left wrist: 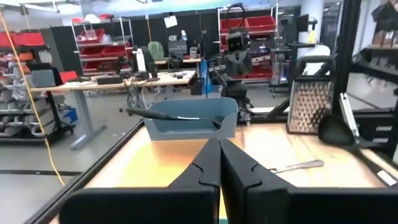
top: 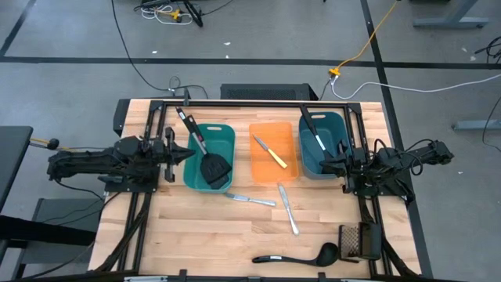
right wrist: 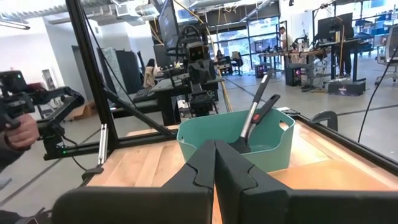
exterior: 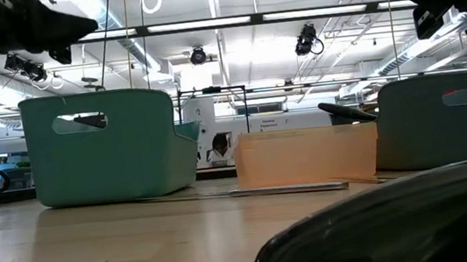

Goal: Pick & Place Kitchen Items
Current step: Put the left silver knife into the orange bin

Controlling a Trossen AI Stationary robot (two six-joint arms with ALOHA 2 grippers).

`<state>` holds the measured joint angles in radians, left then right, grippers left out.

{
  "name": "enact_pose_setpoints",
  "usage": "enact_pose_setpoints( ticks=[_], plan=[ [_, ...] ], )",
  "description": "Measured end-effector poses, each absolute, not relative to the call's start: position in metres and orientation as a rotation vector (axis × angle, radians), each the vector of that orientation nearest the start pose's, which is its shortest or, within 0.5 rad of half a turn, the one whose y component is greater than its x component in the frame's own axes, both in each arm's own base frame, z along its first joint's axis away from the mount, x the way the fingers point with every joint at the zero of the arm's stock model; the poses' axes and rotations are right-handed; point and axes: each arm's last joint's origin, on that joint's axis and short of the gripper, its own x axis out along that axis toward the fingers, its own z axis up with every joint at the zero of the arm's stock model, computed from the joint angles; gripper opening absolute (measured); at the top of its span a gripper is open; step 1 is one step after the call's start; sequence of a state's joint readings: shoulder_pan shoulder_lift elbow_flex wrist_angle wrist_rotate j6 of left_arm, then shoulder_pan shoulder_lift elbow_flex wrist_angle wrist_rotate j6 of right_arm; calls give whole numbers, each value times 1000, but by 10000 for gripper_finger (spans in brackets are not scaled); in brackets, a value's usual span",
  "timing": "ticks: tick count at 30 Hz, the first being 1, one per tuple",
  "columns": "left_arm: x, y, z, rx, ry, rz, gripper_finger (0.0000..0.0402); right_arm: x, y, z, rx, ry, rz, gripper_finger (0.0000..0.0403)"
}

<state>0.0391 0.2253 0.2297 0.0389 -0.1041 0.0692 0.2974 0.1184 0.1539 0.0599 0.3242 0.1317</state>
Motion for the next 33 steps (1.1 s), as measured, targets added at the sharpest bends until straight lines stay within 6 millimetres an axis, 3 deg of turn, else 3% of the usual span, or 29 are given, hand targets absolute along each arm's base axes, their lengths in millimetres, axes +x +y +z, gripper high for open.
enact_pose_setpoints(
  ticks=[8, 17, 26, 29, 33],
  plan=[
    [101, 7, 209, 85, -38, 147, 3, 102, 22, 210, 183, -61, -22, 7],
    [96, 7, 213, 81, -88, 147, 4, 126, 31, 213, 201, 22, 0, 7],
    [96, 7, 213, 72, -89, 147, 10, 186, 65, 233, 137, 290, -14, 16],
    [96, 7, 213, 72, -89, 147, 6, 211, 82, 240, 131, 386, 14, 49],
    [96, 7, 213, 71, -94, 147, 8, 239, 102, 231, 112, 544, -4, 112]
  ],
)
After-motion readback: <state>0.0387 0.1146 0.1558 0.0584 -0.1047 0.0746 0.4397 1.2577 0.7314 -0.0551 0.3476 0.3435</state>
